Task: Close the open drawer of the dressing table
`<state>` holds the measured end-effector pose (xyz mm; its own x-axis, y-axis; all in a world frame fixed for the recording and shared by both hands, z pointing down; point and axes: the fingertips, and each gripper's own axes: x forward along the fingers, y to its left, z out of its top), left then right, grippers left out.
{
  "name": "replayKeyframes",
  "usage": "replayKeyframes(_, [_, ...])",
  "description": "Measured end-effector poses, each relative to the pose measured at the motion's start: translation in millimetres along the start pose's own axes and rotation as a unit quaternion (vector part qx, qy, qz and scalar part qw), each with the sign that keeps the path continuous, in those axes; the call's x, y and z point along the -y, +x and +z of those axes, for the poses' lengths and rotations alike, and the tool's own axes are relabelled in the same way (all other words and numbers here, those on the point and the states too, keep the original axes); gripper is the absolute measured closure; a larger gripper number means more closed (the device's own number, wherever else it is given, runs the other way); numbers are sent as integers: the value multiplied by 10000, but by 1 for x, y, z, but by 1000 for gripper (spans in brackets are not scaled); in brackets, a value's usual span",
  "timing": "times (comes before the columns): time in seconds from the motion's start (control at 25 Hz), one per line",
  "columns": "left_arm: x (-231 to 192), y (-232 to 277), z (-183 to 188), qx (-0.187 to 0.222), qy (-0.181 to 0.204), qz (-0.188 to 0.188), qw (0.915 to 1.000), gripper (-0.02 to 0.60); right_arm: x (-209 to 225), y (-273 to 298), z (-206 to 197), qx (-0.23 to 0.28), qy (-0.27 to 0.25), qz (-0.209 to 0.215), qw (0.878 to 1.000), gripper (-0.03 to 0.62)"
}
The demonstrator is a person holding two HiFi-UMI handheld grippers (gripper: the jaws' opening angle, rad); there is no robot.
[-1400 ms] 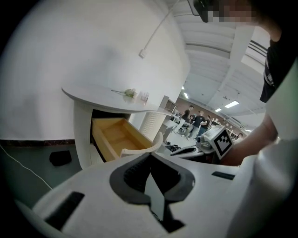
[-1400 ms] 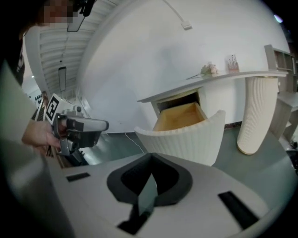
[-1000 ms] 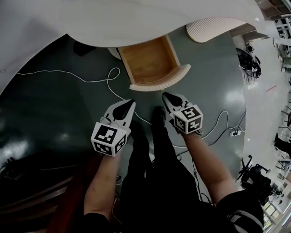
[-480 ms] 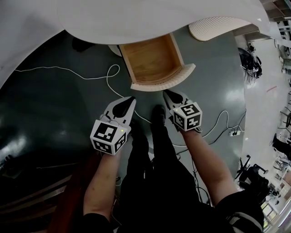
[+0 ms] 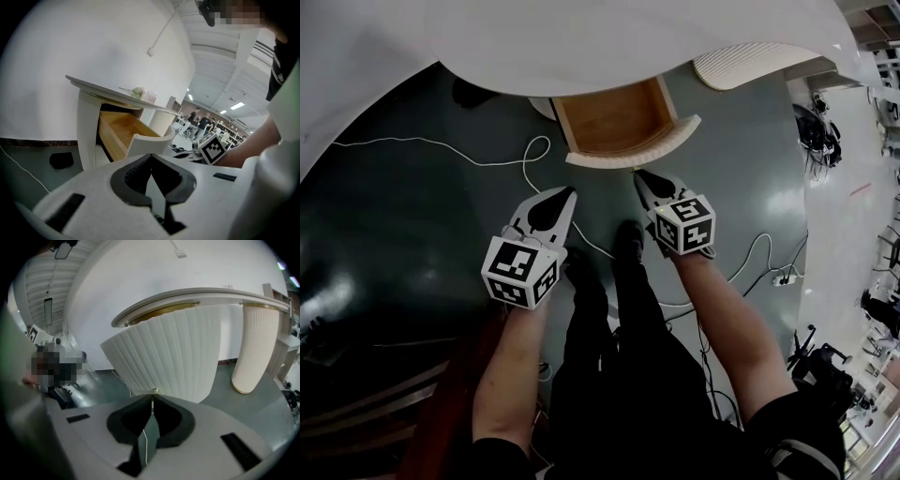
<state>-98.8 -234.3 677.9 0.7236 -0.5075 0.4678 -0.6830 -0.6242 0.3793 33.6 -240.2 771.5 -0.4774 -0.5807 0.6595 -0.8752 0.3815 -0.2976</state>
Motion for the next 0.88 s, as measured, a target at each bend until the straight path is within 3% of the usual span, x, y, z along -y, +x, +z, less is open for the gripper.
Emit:
replayKeyframes(0.36, [-29, -6, 12, 143, -129, 288, 9994, 572, 9, 32, 36, -15, -283, 112, 9995, 577])
replayKeyframes(0.88, [-54, 5, 28, 163, -258, 487, 9983, 572, 21, 69, 84, 218, -218, 303, 9991, 585])
